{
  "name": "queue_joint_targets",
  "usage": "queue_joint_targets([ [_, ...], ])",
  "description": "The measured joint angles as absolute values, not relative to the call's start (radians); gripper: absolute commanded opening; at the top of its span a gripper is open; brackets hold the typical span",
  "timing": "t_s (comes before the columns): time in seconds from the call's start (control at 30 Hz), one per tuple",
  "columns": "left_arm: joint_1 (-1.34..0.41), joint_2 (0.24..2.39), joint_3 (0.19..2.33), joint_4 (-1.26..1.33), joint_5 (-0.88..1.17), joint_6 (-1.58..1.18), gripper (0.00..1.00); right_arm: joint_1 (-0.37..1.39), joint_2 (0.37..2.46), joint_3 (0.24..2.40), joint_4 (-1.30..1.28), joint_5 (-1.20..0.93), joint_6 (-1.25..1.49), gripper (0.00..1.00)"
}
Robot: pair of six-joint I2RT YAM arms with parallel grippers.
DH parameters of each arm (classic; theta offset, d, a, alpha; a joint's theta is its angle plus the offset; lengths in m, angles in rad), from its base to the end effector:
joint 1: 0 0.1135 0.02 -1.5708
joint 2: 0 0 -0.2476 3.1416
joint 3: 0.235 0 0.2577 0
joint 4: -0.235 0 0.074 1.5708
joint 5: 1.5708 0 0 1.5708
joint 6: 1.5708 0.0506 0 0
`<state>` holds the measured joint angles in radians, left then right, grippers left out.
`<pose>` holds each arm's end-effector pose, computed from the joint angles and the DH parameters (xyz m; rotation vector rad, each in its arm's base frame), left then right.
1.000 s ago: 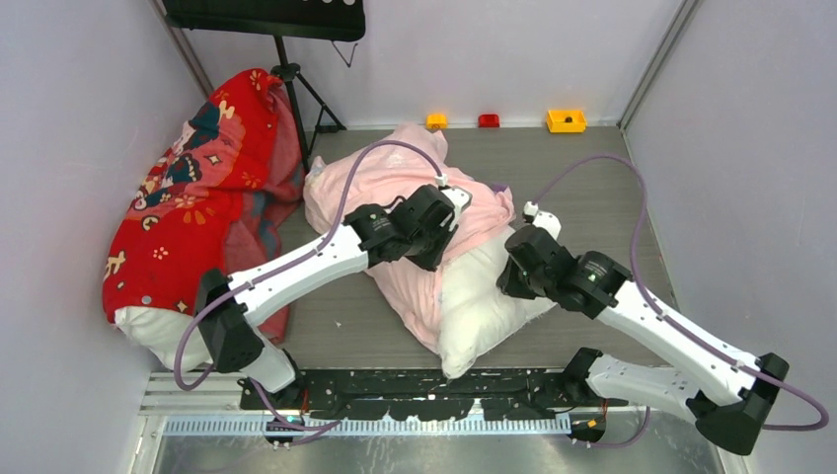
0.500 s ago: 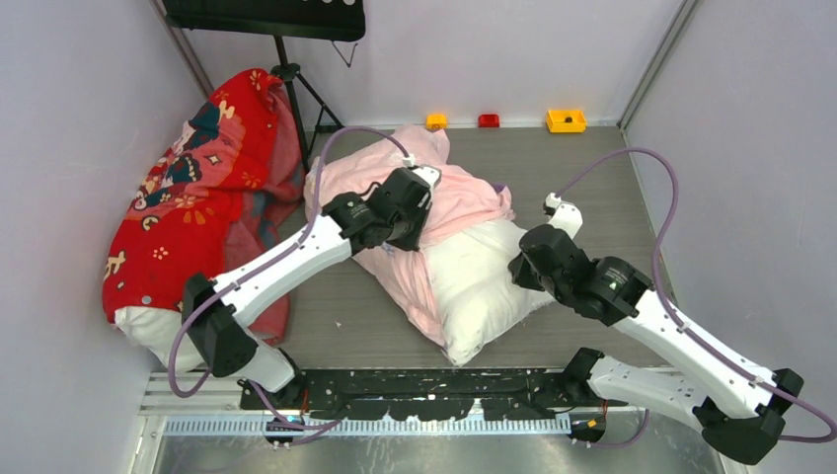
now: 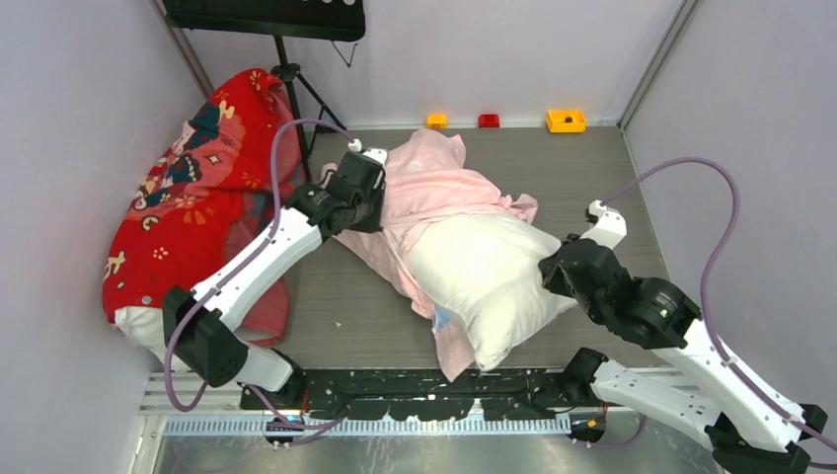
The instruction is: Remove the pillowcase from the pillow
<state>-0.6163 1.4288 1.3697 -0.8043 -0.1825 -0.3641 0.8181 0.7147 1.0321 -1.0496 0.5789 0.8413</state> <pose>0.2657 -0.1770 0.3096 0.2238 2.4172 -0.2259 0.1152 0.0824 0.3332 0.3116 2.1554 0.2758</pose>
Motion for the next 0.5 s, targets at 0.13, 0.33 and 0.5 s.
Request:
queue_joint_targets([
  [0.13, -0.596, 1.420, 1.369, -0.801, -0.148, -0.362, 0.04, 0.818, 0.685, 1.064, -1.092, 0.593, 0.831, 0.00],
  [0.33, -0.587, 1.323, 1.317, -0.781, -0.005, -0.363, 0.50, 0.814, 0.725, 1.090, -1.100, 0.567, 0.780, 0.00],
  [0.5, -0.632, 1.177, 1.250, -0.774, 0.110, -0.387, 0.99, 0.808, 0.806, 1.127, -1.100, 0.532, 0.743, 0.00],
])
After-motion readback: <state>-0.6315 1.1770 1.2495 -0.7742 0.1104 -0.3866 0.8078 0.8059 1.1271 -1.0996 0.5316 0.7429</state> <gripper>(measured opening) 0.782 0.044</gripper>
